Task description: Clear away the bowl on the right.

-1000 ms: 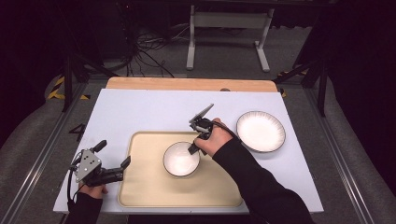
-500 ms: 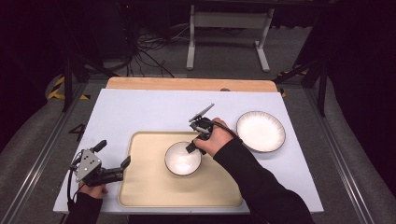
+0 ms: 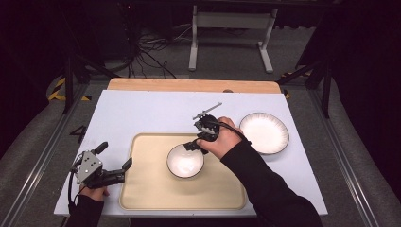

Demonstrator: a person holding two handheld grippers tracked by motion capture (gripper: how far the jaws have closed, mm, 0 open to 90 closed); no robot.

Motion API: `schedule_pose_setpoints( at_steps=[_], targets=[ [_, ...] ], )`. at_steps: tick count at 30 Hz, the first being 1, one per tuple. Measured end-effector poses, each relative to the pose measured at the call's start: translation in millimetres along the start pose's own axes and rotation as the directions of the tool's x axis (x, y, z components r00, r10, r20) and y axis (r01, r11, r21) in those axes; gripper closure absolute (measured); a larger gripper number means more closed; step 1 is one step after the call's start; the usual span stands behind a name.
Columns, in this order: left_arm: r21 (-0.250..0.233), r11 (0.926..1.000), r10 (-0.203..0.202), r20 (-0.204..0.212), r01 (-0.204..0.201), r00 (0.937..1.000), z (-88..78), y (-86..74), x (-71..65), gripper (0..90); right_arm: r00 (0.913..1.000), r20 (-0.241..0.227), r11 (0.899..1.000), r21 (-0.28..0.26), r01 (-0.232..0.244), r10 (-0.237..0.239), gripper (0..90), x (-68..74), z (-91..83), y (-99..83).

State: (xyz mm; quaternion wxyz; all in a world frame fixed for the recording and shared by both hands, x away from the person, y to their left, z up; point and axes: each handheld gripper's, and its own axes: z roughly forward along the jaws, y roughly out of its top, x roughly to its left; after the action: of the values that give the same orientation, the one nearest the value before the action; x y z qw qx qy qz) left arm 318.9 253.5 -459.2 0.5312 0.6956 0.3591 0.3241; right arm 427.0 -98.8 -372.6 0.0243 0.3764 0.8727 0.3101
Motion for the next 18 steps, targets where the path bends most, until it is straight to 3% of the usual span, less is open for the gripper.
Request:
schedule_pose_setpoints(
  at_steps=[2,5,9,13,18],
  targets=[
    [0.000,1.0000,0.001,0.000,-0.001,1.0000,-0.1,0.0,-0.1,0.1,0.9985,0.016,0.998,-0.032,0.052,-0.052,25.7,2.4,-4.6,-0.7],
    [0.000,1.0000,0.001,0.001,-0.001,1.0000,0.1,0.0,-0.1,0.1,0.9953,0.028,0.992,-0.086,0.095,-0.093,23.9,4.6,-11.0,-1.8],
    [0.000,1.0000,0.001,0.000,-0.001,1.0000,0.0,0.0,-0.2,0.1,0.9858,0.047,0.971,-0.169,0.167,-0.161,22.3,7.0,-20.4,-4.5],
    [0.000,1.0000,0.001,0.000,-0.001,1.0000,-0.1,0.0,-0.2,0.1,0.9766,0.061,0.949,-0.229,0.215,-0.206,20.5,7.6,-27.2,-9.9],
    [-0.001,1.0000,0.001,0.000,-0.001,1.0000,0.1,0.0,-0.2,0.1,0.9583,0.089,0.902,-0.324,0.286,-0.272,19.4,4.7,-38.2,-18.0]
  ],
)
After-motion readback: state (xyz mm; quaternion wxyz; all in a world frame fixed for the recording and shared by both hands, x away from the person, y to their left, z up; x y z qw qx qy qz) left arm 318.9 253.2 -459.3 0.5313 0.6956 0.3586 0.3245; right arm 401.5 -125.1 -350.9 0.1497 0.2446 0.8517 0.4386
